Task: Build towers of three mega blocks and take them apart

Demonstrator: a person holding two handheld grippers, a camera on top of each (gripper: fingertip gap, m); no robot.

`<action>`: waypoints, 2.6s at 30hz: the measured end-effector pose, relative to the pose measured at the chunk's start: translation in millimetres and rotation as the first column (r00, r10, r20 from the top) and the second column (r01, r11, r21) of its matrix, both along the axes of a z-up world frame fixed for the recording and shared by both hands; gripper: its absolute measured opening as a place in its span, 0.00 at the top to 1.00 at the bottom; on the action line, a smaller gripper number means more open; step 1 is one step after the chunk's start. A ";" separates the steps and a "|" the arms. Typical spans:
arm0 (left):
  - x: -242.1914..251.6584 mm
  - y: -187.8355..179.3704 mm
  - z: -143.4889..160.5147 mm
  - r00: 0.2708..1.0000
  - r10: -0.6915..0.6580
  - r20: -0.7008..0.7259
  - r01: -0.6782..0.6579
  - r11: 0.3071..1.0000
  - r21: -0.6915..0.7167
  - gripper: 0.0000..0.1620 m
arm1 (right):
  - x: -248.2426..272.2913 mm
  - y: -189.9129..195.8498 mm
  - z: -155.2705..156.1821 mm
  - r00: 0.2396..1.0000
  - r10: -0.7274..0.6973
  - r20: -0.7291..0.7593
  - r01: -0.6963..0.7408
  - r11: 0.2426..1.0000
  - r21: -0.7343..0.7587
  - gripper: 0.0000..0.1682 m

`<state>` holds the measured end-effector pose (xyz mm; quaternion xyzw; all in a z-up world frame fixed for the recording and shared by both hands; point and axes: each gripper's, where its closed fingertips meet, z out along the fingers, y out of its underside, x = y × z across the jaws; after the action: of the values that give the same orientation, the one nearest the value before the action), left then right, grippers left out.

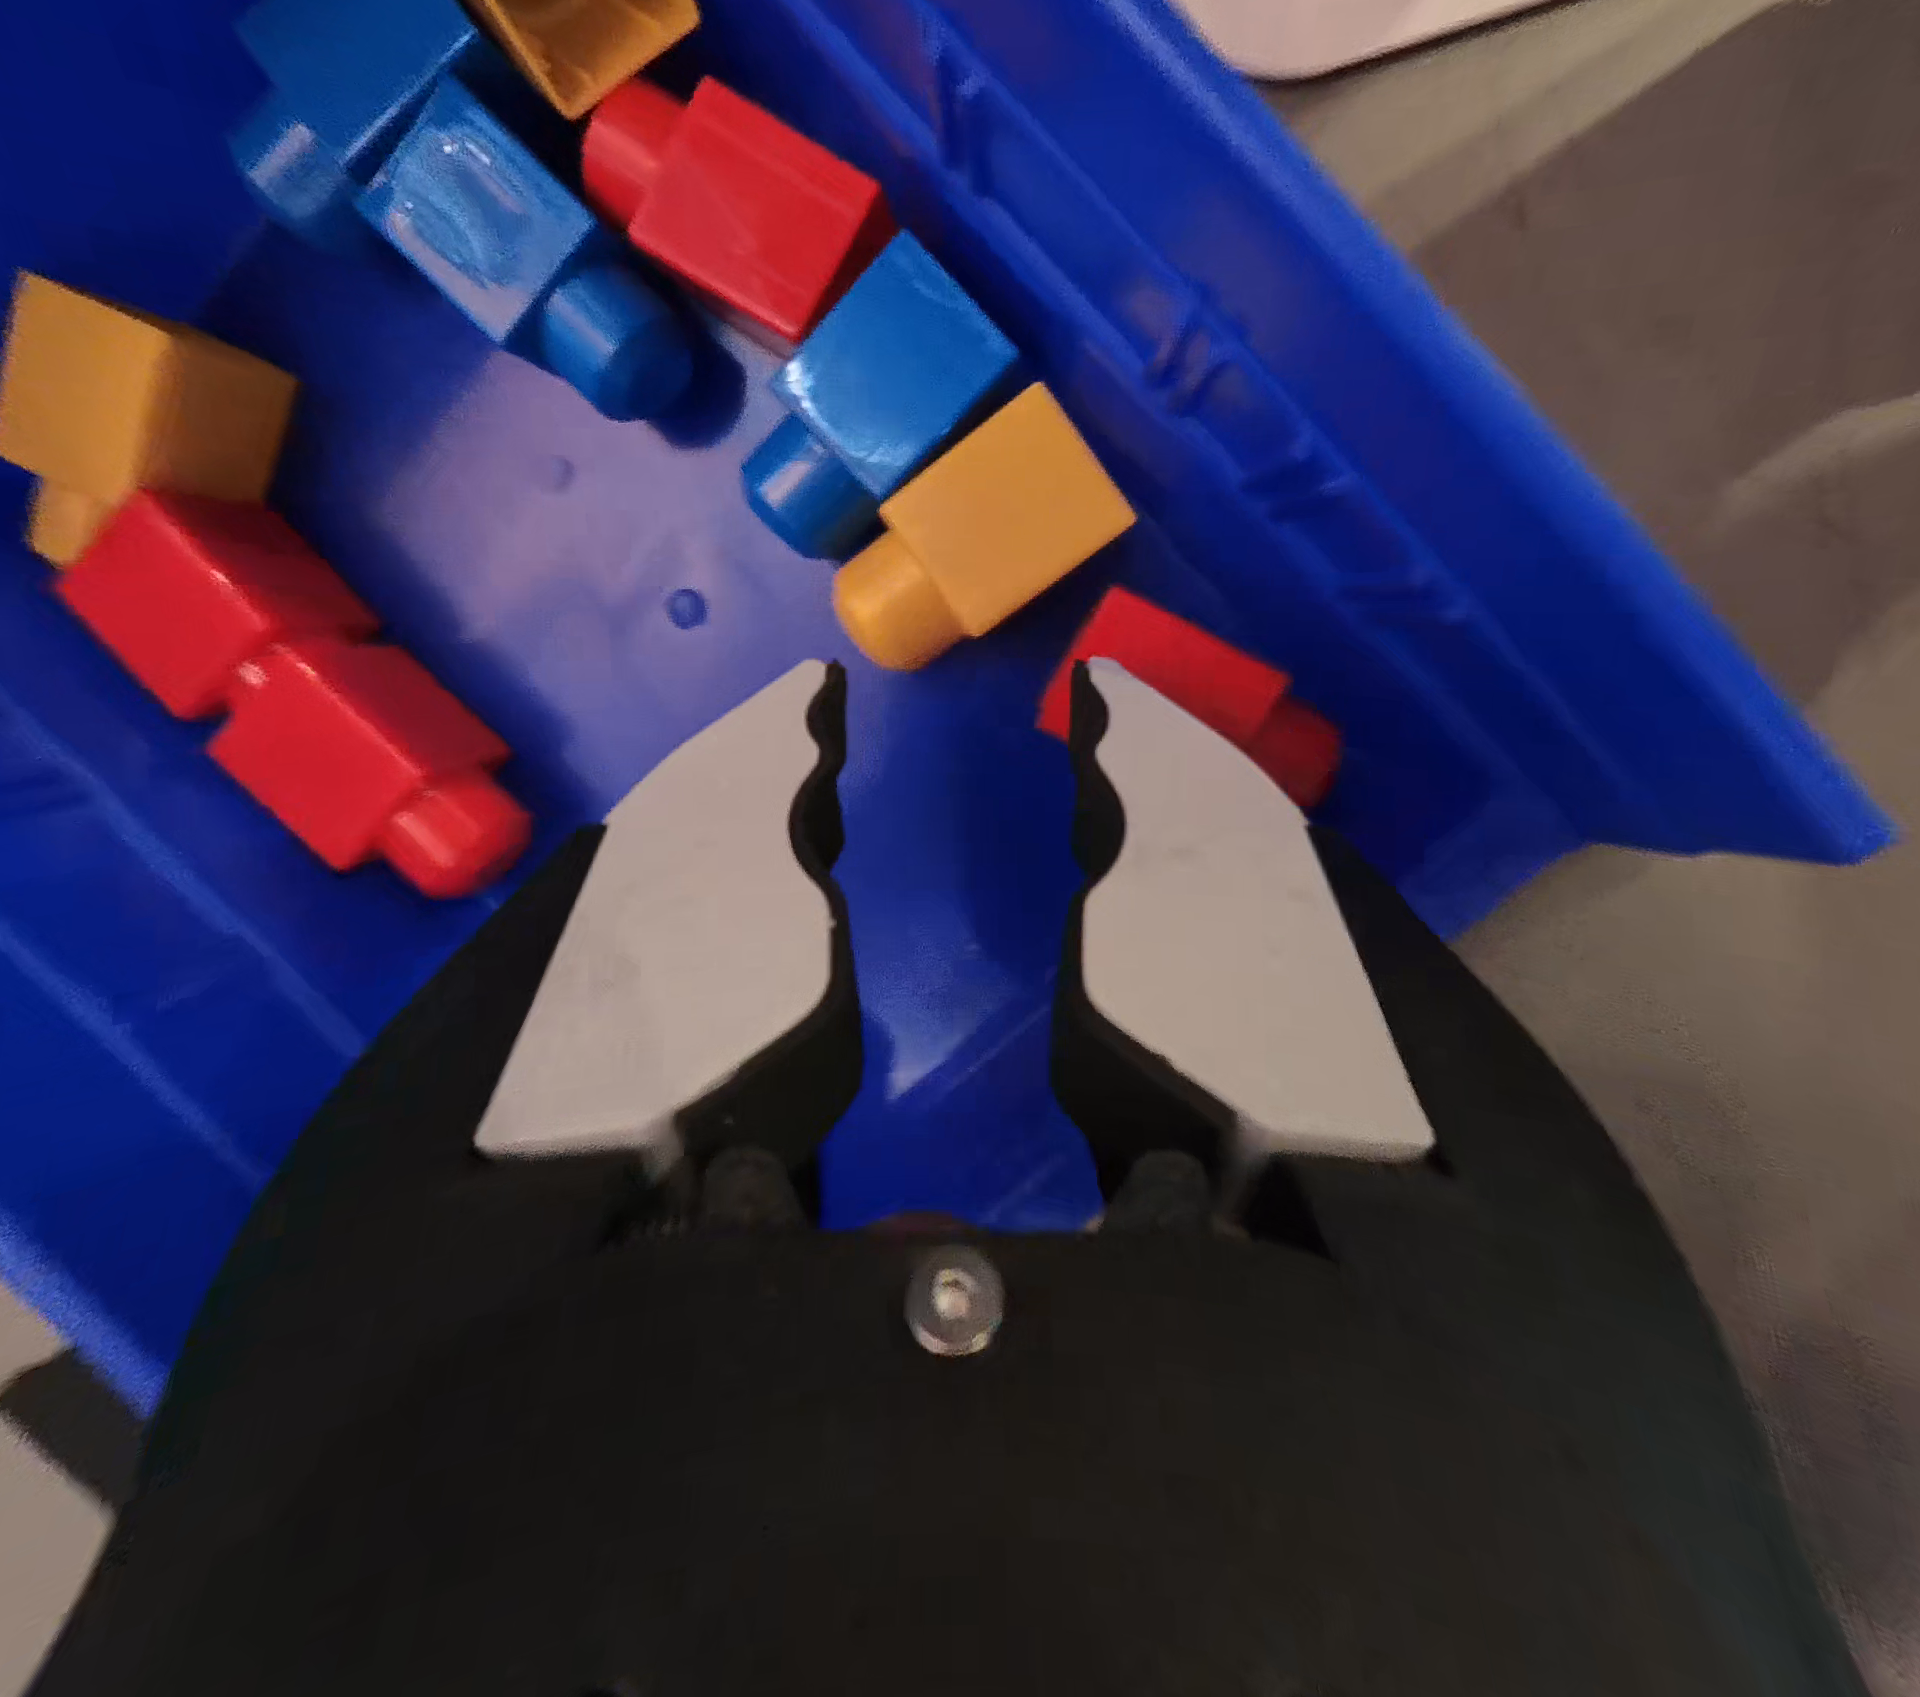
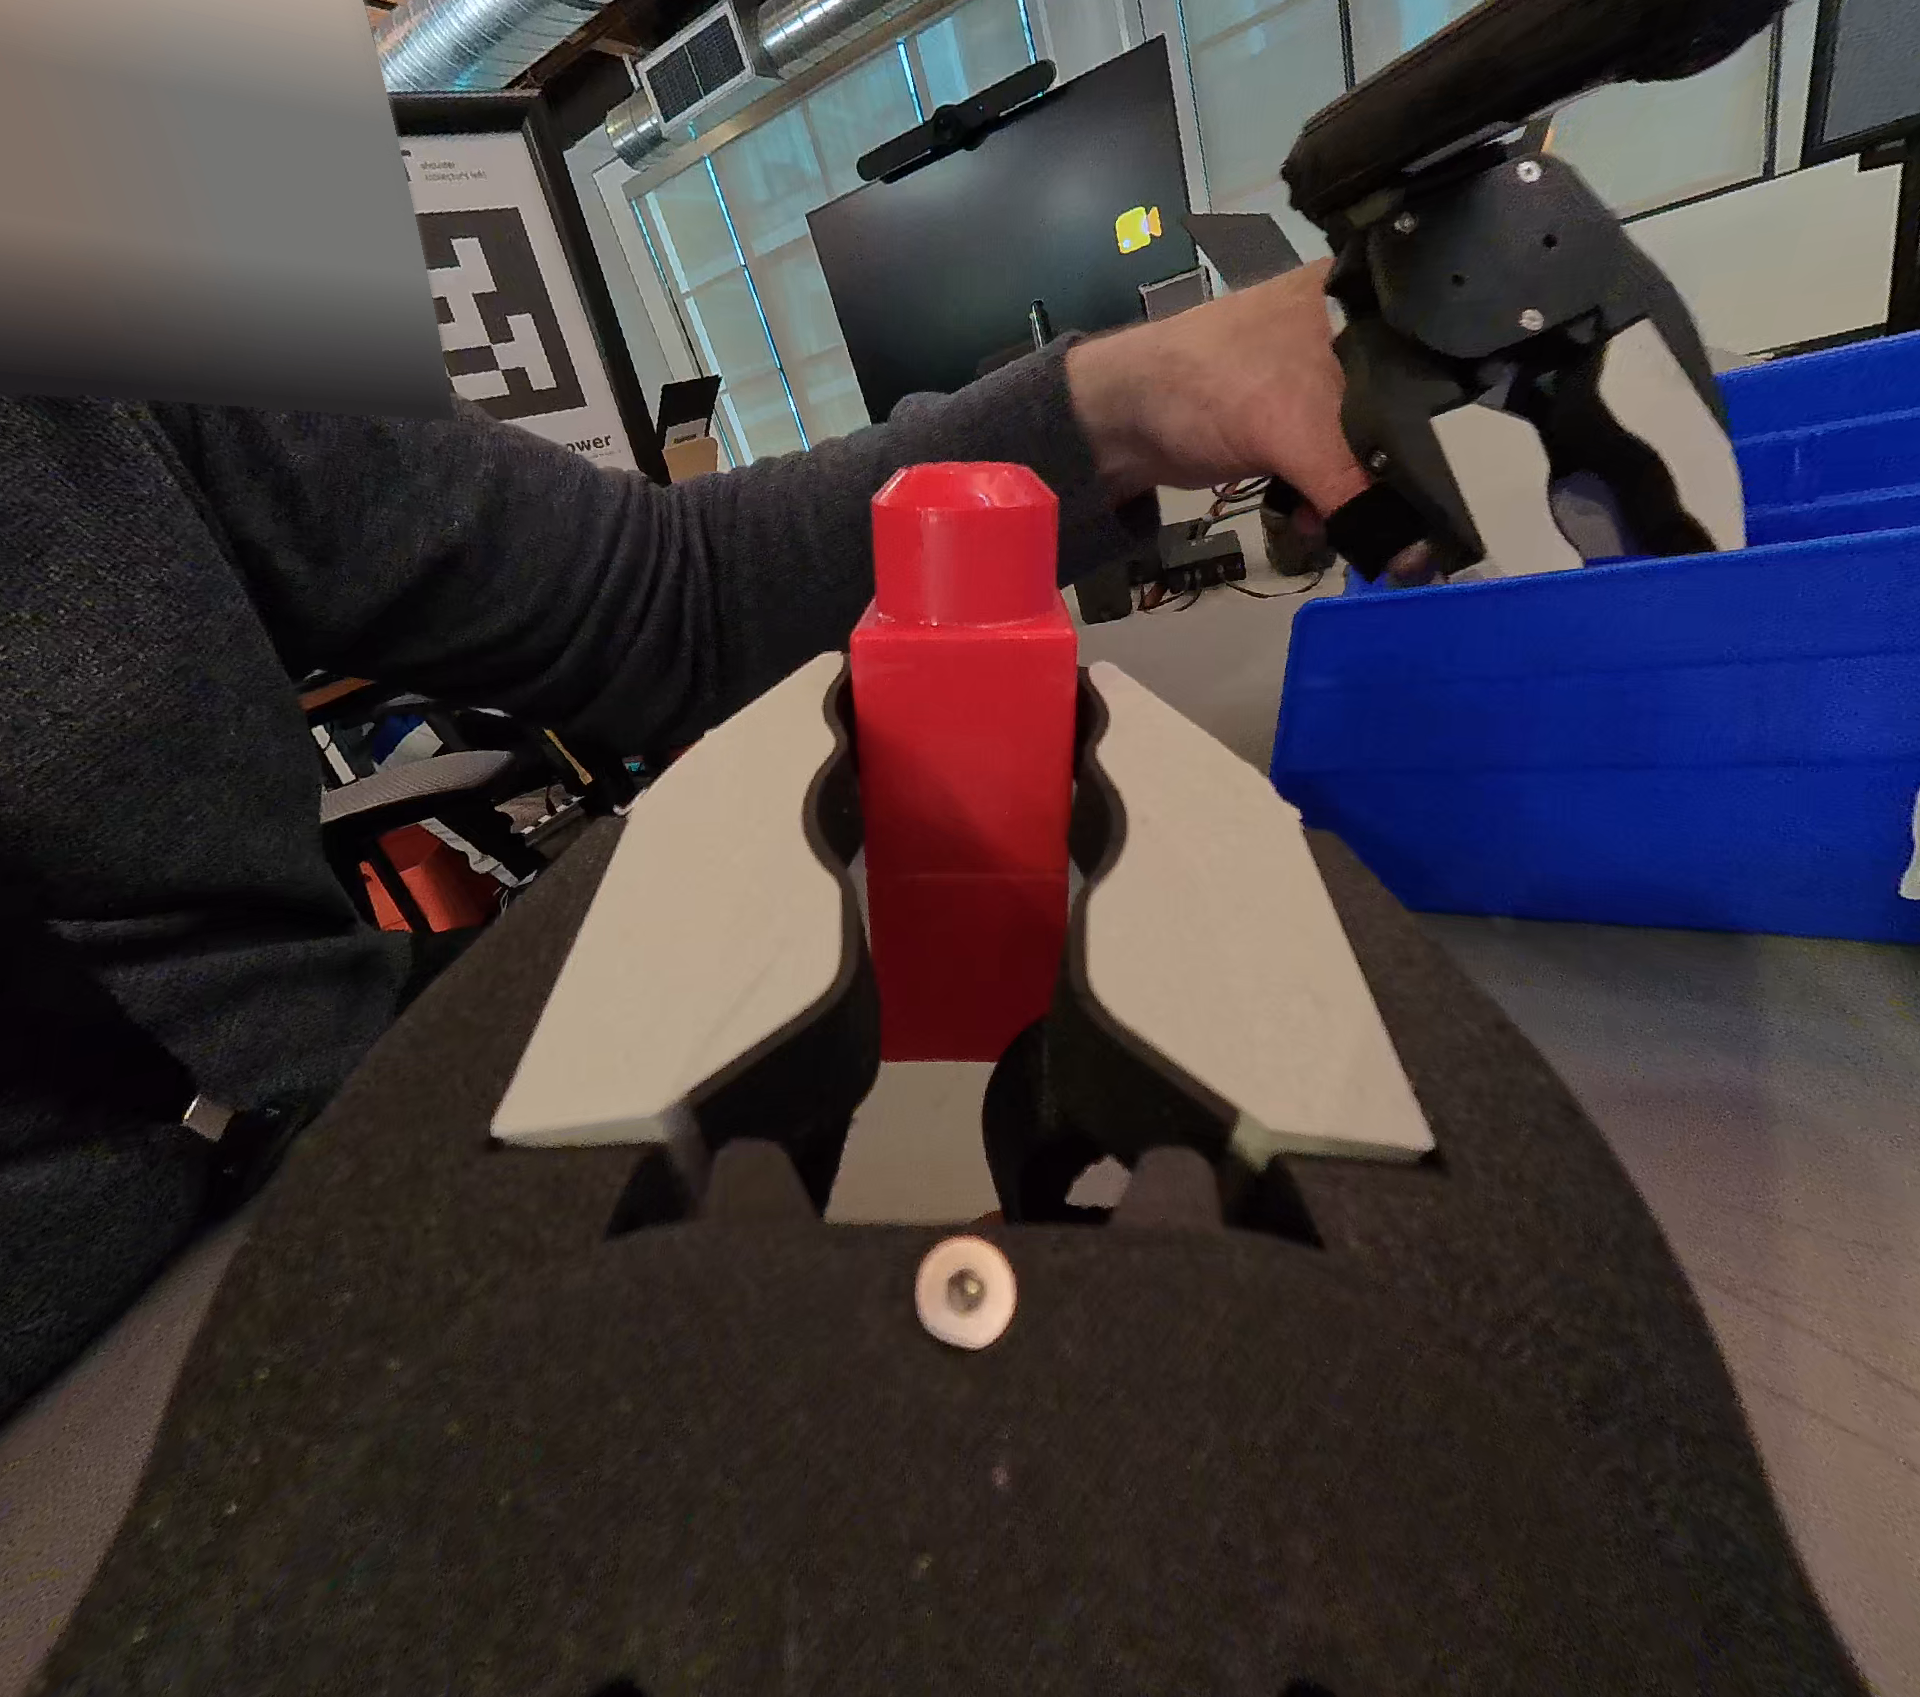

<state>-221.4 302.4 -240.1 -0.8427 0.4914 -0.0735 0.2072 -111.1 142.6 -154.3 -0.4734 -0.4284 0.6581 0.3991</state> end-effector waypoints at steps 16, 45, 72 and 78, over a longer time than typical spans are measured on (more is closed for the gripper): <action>7.2 12.3 -33.3 0.917 -0.379 -0.124 0.373 0.925 -0.071 0.78 | 0.1 0.1 -0.1 1.000 0.002 -0.001 -0.002 1.000 -0.003 0.78; -50.2 -12.6 3.8 0.734 -0.302 -0.609 0.273 0.951 -0.144 0.75 | -0.8 -0.5 -0.7 1.000 0.003 0.005 -0.003 1.000 0.000 0.78; -16.0 64.5 -9.7 0.947 -0.142 -0.290 0.148 0.989 -0.002 0.70 | -0.5 0.8 -0.4 1.000 0.000 0.002 0.000 1.000 -0.007 0.78; 9.4 93.4 -14.5 0.996 0.065 -0.053 -0.067 0.997 -0.045 0.73 | -0.4 1.1 -0.3 1.000 -0.001 0.001 0.001 1.000 -0.009 0.78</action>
<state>-212.1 395.8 -254.7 -0.8647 0.4665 -0.0564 0.1773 -111.5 143.7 -154.6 -0.4756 -0.4256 0.6596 0.3970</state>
